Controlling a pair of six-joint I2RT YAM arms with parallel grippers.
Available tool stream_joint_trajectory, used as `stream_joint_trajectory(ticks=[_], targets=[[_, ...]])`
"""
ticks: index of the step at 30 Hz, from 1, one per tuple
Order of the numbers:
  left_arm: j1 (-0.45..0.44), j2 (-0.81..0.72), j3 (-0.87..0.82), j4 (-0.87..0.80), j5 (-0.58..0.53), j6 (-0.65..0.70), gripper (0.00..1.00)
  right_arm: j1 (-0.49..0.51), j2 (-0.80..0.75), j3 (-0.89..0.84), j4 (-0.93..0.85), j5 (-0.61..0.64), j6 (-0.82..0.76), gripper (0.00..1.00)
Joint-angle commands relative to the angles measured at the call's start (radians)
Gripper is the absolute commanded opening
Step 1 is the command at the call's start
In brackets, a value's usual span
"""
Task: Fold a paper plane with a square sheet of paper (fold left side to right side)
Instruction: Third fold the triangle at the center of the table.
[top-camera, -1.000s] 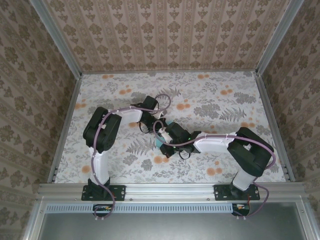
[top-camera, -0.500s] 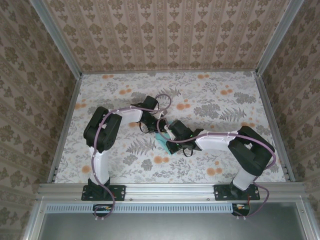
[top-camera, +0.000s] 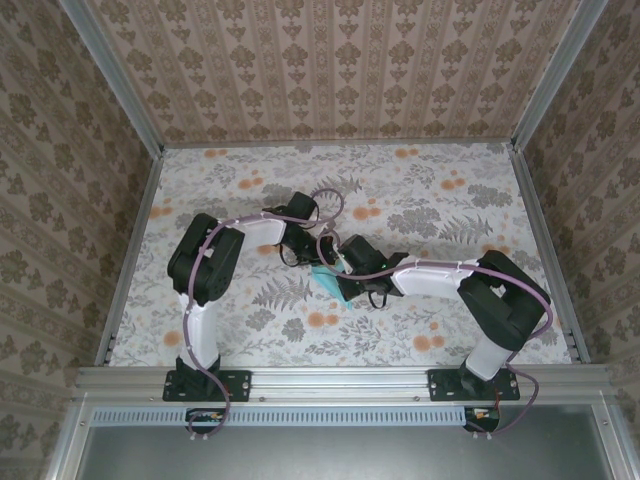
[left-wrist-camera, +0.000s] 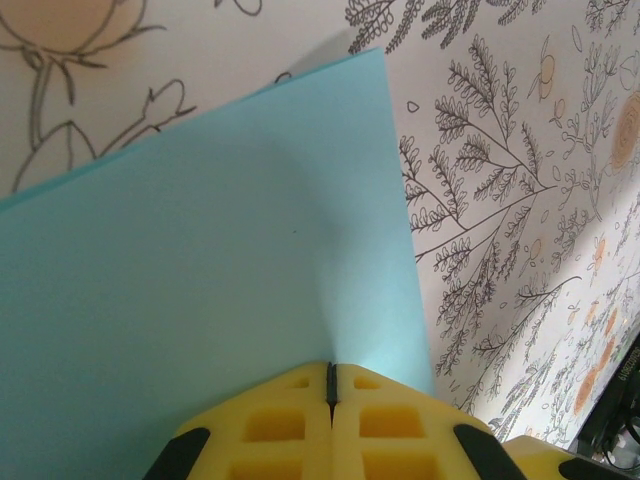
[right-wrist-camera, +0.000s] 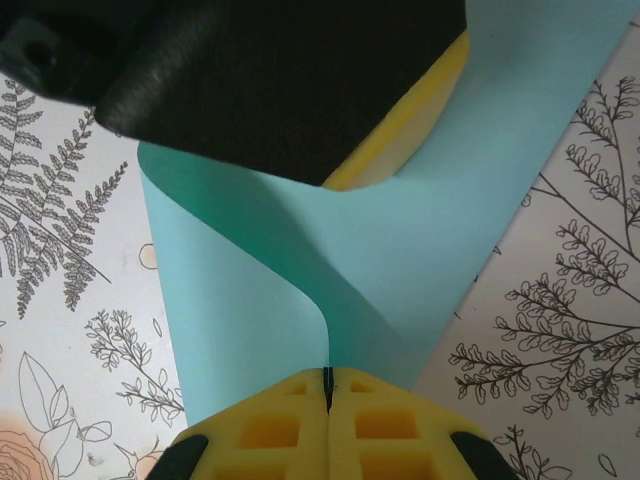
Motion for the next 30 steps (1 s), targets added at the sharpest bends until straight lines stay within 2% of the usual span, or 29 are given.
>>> stream_joint_trajectory(ticks=[1, 30], targets=[[-0.014, 0.051, -0.009, -0.031, -0.047, 0.016, 0.05, -0.006, 0.023, 0.033, -0.029, 0.03, 0.017, 0.0], [-0.013, 0.051, -0.018, -0.027, -0.049, 0.018, 0.05, -0.012, 0.046, 0.045, -0.028, 0.061, 0.046, 0.0]])
